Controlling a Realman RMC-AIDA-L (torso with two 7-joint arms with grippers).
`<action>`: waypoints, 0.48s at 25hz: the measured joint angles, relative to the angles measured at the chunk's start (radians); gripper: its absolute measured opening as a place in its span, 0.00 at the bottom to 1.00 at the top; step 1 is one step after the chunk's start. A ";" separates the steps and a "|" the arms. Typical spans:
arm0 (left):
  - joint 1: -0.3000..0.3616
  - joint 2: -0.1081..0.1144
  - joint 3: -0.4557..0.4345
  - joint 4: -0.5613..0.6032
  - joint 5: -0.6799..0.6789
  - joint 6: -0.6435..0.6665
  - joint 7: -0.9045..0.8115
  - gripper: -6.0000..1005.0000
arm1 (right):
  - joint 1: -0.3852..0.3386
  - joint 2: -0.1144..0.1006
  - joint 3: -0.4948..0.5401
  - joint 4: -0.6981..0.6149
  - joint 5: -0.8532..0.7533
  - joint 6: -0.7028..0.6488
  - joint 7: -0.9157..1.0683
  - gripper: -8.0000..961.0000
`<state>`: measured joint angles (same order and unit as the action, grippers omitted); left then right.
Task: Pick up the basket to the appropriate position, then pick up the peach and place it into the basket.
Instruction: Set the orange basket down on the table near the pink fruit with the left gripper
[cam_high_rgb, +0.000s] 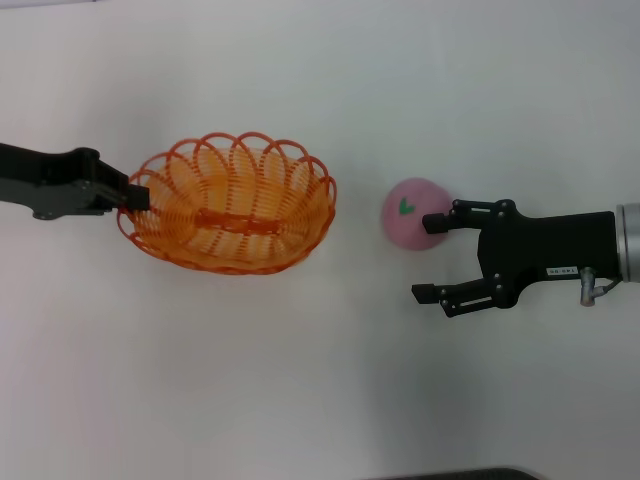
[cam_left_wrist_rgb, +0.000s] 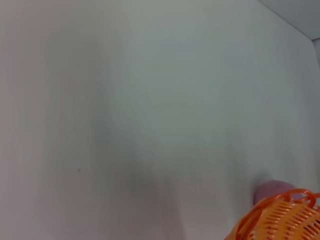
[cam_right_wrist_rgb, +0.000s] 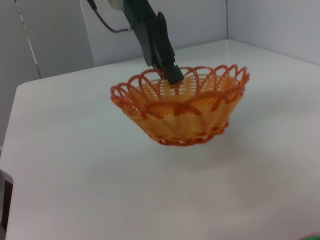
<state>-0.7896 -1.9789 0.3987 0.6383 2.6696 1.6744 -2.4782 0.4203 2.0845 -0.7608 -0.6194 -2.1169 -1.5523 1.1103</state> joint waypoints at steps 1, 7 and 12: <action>0.004 -0.006 0.000 0.001 -0.001 -0.006 0.000 0.09 | 0.000 0.000 0.000 0.000 0.000 0.000 0.000 0.99; 0.036 -0.061 0.002 0.061 -0.006 -0.060 -0.014 0.09 | 0.000 0.000 0.000 0.003 0.000 0.001 0.000 0.99; 0.052 -0.088 0.000 0.101 -0.027 -0.074 -0.017 0.09 | 0.002 0.000 0.000 0.003 0.000 0.003 0.000 0.99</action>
<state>-0.7373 -2.0666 0.3987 0.7394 2.6431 1.6004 -2.4954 0.4221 2.0847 -0.7608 -0.6159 -2.1168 -1.5494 1.1107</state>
